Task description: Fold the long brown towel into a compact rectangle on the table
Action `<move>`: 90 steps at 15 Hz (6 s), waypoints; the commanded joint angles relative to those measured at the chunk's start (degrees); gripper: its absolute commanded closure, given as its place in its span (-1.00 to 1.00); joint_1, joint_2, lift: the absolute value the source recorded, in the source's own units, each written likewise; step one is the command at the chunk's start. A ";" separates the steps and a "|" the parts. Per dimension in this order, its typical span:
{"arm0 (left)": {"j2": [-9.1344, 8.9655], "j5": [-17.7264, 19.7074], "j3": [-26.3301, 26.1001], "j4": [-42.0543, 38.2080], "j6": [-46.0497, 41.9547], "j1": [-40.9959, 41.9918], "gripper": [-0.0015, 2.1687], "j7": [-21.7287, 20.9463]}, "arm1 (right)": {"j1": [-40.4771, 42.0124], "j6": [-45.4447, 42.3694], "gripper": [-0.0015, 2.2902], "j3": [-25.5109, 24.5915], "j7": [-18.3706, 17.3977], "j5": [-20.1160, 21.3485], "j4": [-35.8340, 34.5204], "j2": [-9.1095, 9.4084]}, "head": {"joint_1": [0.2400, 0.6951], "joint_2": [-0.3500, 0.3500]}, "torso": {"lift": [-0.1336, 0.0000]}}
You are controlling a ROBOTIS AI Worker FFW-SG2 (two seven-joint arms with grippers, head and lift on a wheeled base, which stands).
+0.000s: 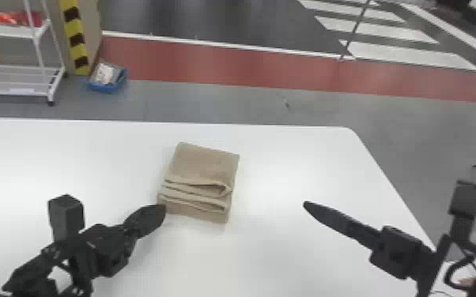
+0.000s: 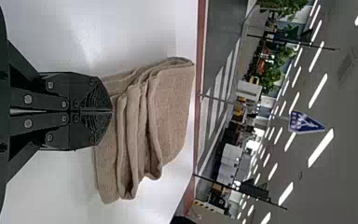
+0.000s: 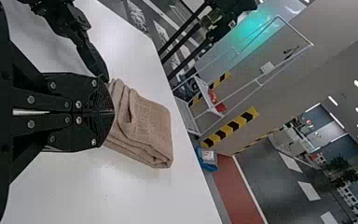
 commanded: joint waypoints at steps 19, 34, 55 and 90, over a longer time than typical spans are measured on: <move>-1.01 -4.71 -3.19 6.39 -10.34 -1.71 0.49 6.09 | 2.53 2.47 0.50 -7.96 2.39 -5.68 -1.74 1.38 | 1.00 -0.74 | -0.86; -2.15 -6.02 -4.68 7.01 -14.21 -0.22 0.49 10.57 | 2.97 4.93 0.50 -12.18 3.45 -8.66 -2.53 2.00 | 1.00 -0.86 | -0.86; -2.94 -7.87 -8.64 8.86 -18.08 -2.41 0.49 15.94 | 2.35 7.39 0.50 -16.75 3.80 -11.74 -2.44 2.00 | 1.00 -0.97 | -0.86; 0.22 -4.97 -1.52 -3.36 -15.62 1.81 0.42 15.67 | -0.20 2.82 0.50 -11.74 4.15 -0.14 0.19 1.38 | 1.00 -1.00 | -0.86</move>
